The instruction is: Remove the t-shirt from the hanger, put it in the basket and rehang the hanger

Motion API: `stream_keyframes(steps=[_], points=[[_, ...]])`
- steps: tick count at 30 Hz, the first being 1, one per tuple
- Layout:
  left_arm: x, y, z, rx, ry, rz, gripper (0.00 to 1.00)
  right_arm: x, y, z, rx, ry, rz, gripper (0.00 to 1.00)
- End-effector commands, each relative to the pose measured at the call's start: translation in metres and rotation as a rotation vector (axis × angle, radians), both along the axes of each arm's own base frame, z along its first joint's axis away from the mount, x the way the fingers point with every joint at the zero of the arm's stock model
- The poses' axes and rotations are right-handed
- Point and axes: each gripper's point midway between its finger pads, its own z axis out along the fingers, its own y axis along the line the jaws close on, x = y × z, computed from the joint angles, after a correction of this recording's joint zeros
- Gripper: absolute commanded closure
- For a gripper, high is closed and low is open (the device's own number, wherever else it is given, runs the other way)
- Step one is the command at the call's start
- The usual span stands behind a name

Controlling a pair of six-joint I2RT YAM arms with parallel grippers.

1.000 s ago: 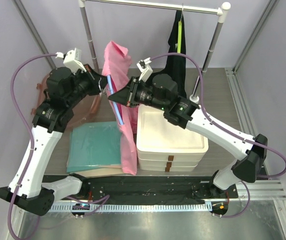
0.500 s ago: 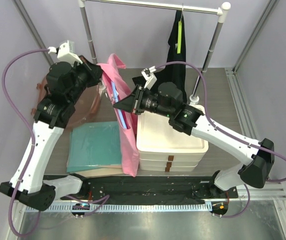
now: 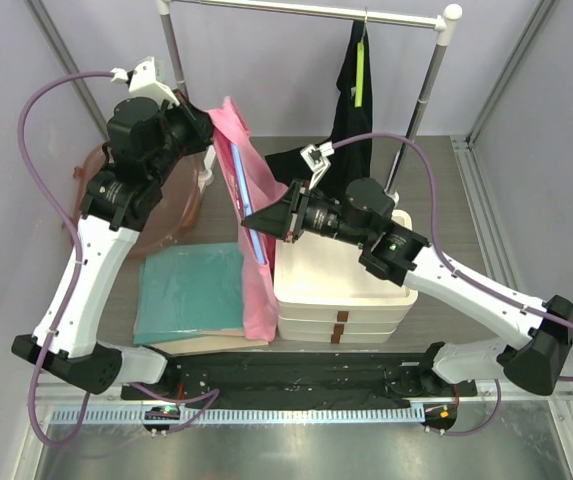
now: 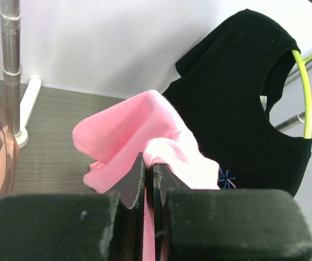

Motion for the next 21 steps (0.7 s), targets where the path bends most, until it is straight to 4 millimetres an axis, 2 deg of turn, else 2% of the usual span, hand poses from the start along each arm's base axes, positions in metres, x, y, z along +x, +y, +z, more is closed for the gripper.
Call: stream_keyframes(steps=[1,4,8,11,13,16,21], points=[[0.015,0.032,0.064,-0.039,-0.198,0.157,1.0,-0.049,-0.006,-0.012,-0.054,-0.052,0.213,0.99],[0.018,0.029,0.065,-0.052,-0.194,0.151,1.0,-0.047,-0.004,-0.023,-0.08,-0.05,0.218,0.99],[0.009,0.012,0.078,-0.113,-0.235,0.049,1.0,-0.04,0.01,-0.029,-0.1,-0.034,0.238,0.99],[0.003,0.012,0.086,-0.139,-0.251,0.039,1.0,-0.036,0.016,-0.031,-0.106,-0.02,0.243,0.99],[0.005,0.022,0.088,-0.129,-0.259,0.094,1.0,-0.036,0.018,-0.032,-0.113,-0.017,0.255,0.99],[0.012,0.034,0.089,-0.095,-0.265,0.162,1.0,-0.035,0.019,-0.039,-0.134,-0.019,0.259,0.99],[0.047,0.04,0.078,0.0,-0.22,0.259,1.0,-0.035,0.022,-0.052,-0.166,-0.017,0.28,0.99]])
